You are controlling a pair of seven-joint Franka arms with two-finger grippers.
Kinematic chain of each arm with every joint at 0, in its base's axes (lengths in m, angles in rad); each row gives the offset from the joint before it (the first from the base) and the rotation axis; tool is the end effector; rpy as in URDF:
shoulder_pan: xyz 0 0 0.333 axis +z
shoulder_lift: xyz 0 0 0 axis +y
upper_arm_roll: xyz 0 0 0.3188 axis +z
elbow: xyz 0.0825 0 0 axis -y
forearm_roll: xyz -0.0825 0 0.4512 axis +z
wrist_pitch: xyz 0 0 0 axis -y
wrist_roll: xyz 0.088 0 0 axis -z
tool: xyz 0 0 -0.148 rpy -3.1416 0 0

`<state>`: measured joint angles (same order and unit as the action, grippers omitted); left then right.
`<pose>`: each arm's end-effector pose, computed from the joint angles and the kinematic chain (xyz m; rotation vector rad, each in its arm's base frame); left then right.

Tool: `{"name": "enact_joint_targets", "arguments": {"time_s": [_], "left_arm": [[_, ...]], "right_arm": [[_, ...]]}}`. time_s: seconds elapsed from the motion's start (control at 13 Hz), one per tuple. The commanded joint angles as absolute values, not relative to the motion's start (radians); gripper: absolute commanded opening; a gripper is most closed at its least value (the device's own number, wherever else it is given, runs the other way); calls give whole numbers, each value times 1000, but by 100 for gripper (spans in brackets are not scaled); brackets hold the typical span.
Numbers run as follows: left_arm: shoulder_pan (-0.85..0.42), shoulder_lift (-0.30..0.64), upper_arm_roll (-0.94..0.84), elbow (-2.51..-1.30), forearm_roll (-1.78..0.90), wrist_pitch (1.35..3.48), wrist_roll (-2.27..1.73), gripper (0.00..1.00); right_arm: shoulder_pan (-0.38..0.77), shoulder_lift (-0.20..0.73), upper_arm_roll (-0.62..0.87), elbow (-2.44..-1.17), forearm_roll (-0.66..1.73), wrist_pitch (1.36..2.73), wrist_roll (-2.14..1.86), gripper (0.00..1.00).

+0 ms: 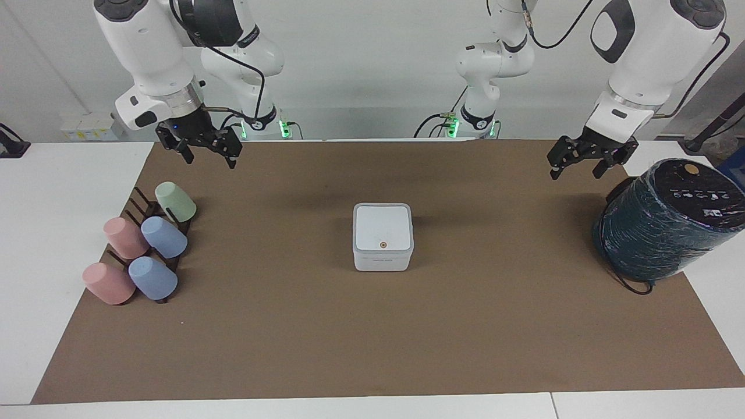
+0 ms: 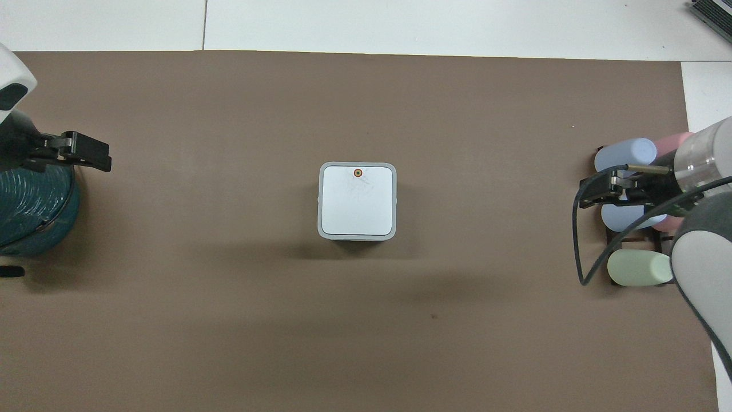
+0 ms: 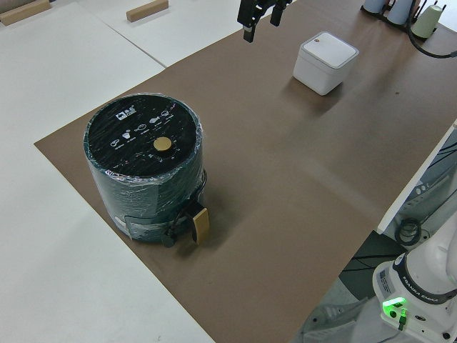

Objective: Close trash can lid

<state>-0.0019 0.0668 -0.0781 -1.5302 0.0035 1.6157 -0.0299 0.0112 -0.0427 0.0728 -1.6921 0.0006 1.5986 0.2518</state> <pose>0.6456 -0.0499 0.5700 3.1377 -0.0785 0.0295 0.6033 0.0515 0.5495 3.1186 -0.2625 -0.0779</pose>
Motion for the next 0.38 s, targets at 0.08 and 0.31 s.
{"name": "enact_joint_targets", "arguments": {"time_s": [0.08, 0.31], "left_arm": [[17, 43, -94, -1546, 26, 1601, -15, 100], [17, 41, -94, -1548, 26, 1603, -20, 100]], "right_arm": [[8, -54, 69, -1710, 25, 1617, 225, 100], [8, -54, 71, -1710, 23, 1617, 225, 100]]}}
